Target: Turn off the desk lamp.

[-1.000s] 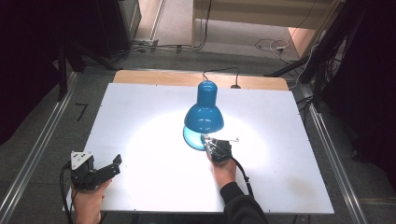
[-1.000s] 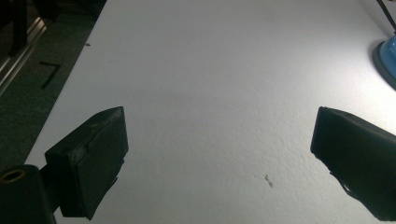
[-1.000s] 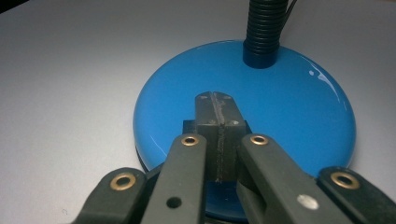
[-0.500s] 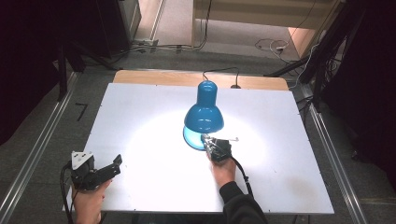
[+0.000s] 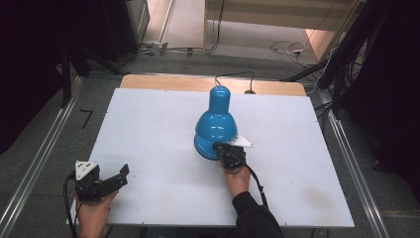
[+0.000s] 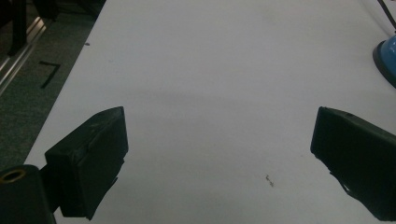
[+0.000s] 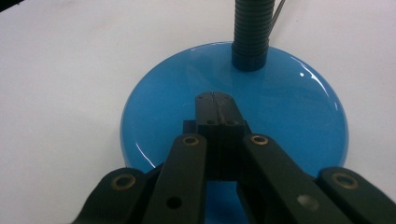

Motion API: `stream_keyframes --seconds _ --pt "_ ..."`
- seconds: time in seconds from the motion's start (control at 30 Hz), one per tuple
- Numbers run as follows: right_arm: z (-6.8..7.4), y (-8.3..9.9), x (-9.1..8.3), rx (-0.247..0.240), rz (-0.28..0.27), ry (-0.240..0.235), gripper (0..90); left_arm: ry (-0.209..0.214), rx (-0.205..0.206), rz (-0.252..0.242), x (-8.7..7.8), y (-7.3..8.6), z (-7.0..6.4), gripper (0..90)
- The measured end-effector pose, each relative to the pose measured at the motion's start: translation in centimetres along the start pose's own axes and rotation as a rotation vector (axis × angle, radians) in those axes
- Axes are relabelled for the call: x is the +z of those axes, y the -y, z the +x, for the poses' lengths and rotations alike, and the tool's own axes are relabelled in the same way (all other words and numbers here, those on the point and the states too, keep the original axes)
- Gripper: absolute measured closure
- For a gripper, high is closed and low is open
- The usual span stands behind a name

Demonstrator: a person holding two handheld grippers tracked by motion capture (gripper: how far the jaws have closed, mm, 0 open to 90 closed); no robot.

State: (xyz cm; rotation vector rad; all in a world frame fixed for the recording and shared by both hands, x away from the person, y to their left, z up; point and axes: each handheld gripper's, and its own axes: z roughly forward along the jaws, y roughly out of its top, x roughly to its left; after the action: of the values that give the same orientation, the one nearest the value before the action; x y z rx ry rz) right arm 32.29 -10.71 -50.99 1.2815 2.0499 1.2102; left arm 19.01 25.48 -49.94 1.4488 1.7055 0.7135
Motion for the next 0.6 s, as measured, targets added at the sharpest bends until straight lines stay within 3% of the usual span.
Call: stream_keyframes --seconds 0.13,0.27,0.3,0.33,0.6 --pt "-0.08 -0.04 -0.07 -0.009 -0.006 -0.009 87.9 -0.003 -0.004 0.003 0.07 0.0 0.15 4.8" --pt "-0.56 -0.16 -0.09 0.021 -0.007 -0.011 87.6 -0.005 -0.004 0.001 0.04 0.0 0.27 4.8" --pt "-0.63 -0.17 -0.14 0.033 -0.007 -0.017 81.1 -0.006 -0.005 0.001 0.04 0.01 0.28 4.8" --pt "-0.69 -0.19 -0.19 0.037 -0.009 -0.033 80.3 -0.006 -0.005 0.002 0.04 0.01 0.28 4.8" --pt "-0.94 -0.46 -0.88 0.008 -0.009 -0.044 47.5 -0.008 -0.004 0.001 0.01 0.03 0.28 4.8"
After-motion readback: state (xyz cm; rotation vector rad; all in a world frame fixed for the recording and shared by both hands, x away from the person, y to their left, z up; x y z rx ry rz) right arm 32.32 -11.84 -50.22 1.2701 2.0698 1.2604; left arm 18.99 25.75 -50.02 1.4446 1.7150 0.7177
